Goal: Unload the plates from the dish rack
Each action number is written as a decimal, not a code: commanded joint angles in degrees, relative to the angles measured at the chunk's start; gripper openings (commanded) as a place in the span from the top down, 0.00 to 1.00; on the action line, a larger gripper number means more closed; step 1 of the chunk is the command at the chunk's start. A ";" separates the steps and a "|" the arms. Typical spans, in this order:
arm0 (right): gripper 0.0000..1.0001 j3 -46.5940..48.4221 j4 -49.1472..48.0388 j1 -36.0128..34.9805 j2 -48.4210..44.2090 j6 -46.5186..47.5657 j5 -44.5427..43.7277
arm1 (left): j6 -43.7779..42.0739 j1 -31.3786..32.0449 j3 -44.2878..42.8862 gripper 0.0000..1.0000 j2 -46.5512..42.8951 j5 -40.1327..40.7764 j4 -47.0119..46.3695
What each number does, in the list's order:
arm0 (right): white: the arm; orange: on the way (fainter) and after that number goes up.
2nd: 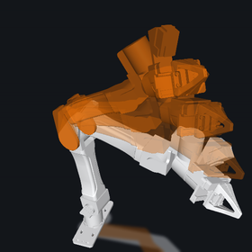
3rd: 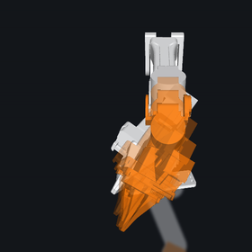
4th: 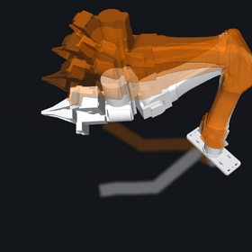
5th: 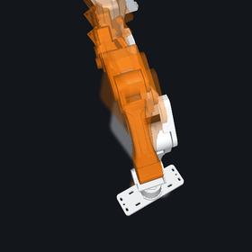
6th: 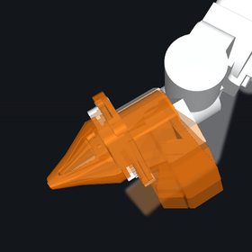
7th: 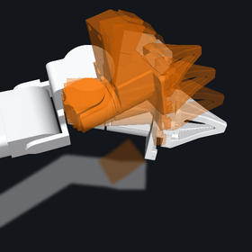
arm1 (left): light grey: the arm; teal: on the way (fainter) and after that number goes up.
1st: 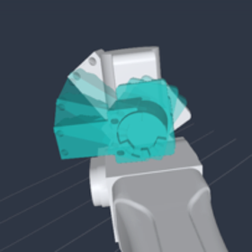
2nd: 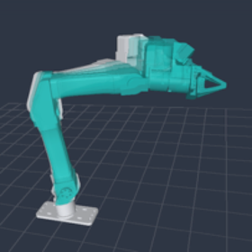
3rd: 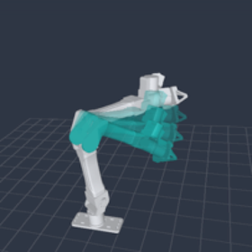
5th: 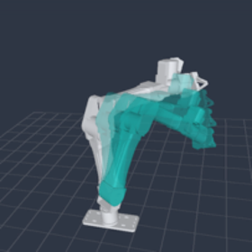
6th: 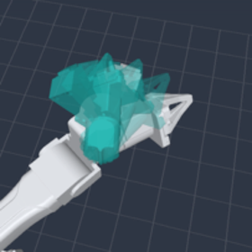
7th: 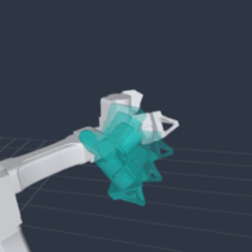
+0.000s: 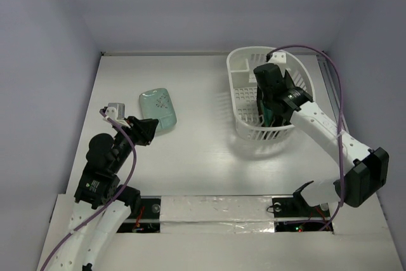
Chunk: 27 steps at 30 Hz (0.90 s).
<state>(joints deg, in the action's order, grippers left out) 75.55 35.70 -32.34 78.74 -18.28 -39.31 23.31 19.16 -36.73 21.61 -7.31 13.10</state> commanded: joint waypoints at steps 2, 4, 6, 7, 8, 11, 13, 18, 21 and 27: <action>0.57 -1.11 0.16 1.49 1.68 0.97 -0.86 | 0.33 0.27 -0.36 0.77 0.19 -0.77 -2.73; 0.58 -0.93 0.24 2.02 2.99 1.58 0.02 | 0.33 0.27 -0.36 0.77 0.19 -0.86 -2.73; 0.58 -0.49 0.68 2.02 3.96 2.11 0.55 | 0.24 0.27 -0.36 0.77 0.10 -0.86 -2.73; 0.58 -0.49 0.77 2.02 5.01 2.20 0.55 | 0.24 0.27 -0.36 0.77 0.10 -0.86 -2.73; 0.58 -0.32 0.95 2.54 5.37 2.46 0.64 | 0.24 0.27 -0.36 0.77 0.02 -0.95 -2.73; 0.57 0.65 2.00 2.54 6.86 3.25 0.20 | 0.24 0.27 -0.36 0.77 0.10 -1.04 -2.65; 0.60 1.27 2.97 2.54 7.04 3.87 -0.24 | 0.24 0.27 -0.36 0.77 -0.07 -1.04 -2.64; 0.80 3.64 5.51 2.54 7.13 5.45 -1.29 | 0.16 0.79 -0.45 0.77 -0.51 -1.04 -2.73; 0.88 4.52 6.39 2.54 6.96 6.41 -1.82 | 0.24 0.79 -0.53 0.77 -0.77 -1.04 -2.64; 1.00 6.98 8.15 2.54 6.08 8.17 -3.67 | 0.33 0.79 -0.45 0.77 -1.39 -0.86 -2.64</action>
<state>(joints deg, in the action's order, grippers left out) 77.76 43.81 -29.87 86.30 -10.66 -40.14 23.42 19.55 -36.73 21.12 -7.53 13.10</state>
